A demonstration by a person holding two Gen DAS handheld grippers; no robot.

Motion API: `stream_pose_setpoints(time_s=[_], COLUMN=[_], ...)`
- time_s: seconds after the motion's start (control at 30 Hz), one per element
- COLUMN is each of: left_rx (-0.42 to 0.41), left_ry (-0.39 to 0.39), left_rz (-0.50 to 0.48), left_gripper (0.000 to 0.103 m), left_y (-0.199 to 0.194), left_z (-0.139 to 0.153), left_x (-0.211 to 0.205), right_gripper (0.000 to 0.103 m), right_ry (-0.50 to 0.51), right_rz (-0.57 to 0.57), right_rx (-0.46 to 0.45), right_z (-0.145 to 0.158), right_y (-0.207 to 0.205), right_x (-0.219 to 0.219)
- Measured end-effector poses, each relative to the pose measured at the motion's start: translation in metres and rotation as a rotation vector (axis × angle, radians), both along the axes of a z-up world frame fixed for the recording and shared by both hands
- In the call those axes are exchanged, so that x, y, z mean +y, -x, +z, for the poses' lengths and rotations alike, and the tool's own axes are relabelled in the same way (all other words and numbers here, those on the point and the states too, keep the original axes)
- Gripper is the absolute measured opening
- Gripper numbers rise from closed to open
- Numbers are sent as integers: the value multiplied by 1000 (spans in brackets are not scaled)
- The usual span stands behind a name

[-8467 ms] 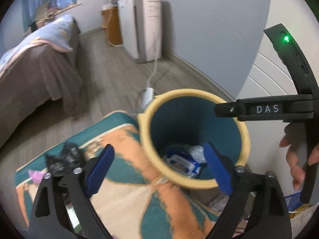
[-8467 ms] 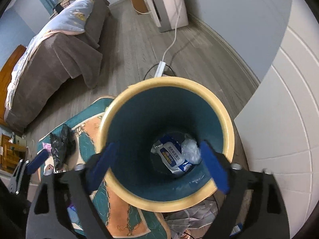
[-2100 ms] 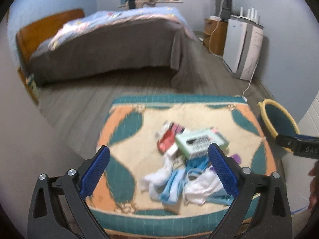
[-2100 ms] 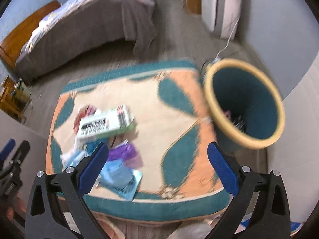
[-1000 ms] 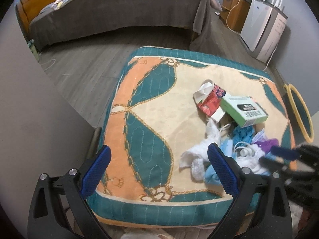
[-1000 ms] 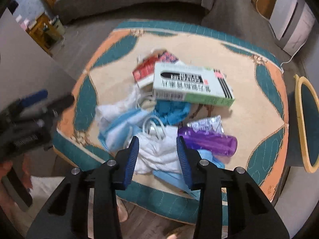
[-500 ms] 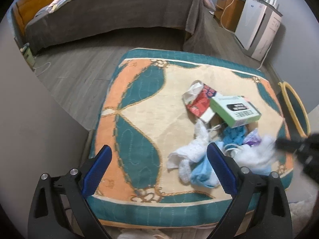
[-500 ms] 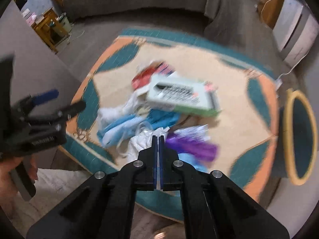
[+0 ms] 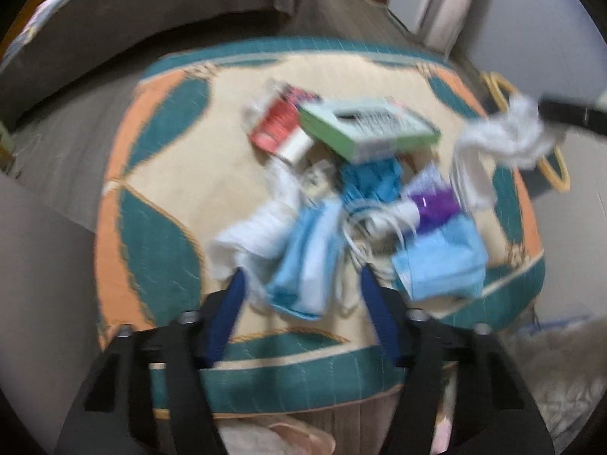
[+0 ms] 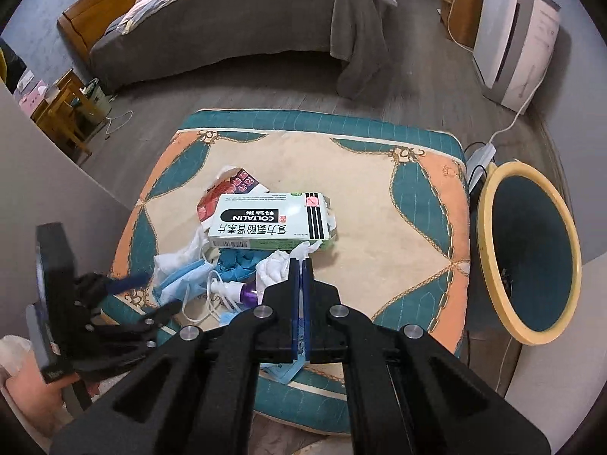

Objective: Collect trash
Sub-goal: 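Carry the white tissue to the bin with the right tool while the left tool grasps a blue face mask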

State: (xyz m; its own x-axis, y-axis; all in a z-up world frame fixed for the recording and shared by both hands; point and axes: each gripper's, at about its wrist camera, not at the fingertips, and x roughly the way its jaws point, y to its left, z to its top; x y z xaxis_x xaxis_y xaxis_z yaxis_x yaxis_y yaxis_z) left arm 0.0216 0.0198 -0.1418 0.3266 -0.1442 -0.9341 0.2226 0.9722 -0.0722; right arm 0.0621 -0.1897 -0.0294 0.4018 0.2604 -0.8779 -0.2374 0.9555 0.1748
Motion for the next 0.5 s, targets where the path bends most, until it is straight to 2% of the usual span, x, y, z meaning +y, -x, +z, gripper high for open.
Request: stream_pose_setpoints(time_s=[0.07,0.13,0.3,0.4,0.5], left_rx=[32,8,-121,-213,-315], left_ry=[-40,-66,-12,34,44], left_rz=[-44,-71,-55,-57,-86], left_gripper=[30,25,24,24,24], left_y=[2,4,4,8,15], left_z=[-10,-6,32,64,99], left_x=[-10,-16,-14,-13,-18], right_gripper=[1,1,1,1,1], right_ry=[-5,-4,-45,-79,-88], right_rz=[-2,-8,-50,-74,-102], right_rx=[-2,-4,-17,-49,-94], right_z=[-1,-1,6,18,31], right_y=[0,0,-5,-7,-8], right_x=[0,-2,-17,-28,-39])
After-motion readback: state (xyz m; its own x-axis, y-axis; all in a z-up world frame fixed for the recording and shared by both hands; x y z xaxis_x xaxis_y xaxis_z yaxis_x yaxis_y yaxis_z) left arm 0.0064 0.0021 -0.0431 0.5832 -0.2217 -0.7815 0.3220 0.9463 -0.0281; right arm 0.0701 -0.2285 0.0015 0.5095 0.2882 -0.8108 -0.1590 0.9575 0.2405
